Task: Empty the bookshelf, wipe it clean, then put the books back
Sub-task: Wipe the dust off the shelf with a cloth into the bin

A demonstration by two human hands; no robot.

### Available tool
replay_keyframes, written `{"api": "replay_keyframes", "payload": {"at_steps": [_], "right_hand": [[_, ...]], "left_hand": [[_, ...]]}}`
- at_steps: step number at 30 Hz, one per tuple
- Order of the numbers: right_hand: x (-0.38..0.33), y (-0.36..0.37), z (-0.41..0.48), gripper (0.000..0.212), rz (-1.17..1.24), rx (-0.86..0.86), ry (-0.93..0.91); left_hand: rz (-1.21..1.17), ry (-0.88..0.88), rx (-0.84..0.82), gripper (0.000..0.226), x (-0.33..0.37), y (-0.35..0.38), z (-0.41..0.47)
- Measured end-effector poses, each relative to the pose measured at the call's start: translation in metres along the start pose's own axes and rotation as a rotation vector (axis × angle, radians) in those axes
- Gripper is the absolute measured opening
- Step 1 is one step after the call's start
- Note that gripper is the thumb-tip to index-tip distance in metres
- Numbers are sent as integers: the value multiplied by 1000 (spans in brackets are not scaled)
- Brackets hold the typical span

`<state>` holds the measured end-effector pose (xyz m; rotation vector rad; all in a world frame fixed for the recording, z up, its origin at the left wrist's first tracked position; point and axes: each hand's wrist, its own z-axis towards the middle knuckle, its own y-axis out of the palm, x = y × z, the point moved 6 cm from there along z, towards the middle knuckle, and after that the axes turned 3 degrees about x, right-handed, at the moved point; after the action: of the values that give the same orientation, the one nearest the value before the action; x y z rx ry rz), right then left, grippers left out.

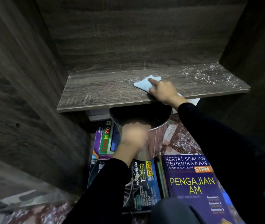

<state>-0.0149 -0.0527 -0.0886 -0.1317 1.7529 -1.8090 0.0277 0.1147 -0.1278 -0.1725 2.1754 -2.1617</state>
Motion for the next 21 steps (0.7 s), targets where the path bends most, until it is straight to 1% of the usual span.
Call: {"api": "replay_keyframes", "payload": {"at_steps": [2, 4, 7, 13, 15, 17, 21], "right_hand": [[-8, 11, -1, 52, -111, -23, 31], [-20, 15, -1, 53, -115, -24, 9], [-31, 16, 2, 54, -75, -71, -42], [-42, 13, -13, 51, 33, -72, -293], [-42, 11, -19, 49, 95, -69, -350], [-39, 8, -24, 47, 175, -80, -352], [-27, -4, -33, 44, 306, -106, -285]], "left_hand": [[9, 11, 19, 27, -1, -1, 0], [16, 21, 35, 25, -1, -2, 1], [12, 43, 55, 23, 2, -4, 2], [28, 65, 74, 26, 9, -4, 9], [46, 72, 77, 27, 11, -4, 10], [48, 75, 79, 27, 12, -4, 10], [13, 79, 59, 26, 13, -1, 4]]}}
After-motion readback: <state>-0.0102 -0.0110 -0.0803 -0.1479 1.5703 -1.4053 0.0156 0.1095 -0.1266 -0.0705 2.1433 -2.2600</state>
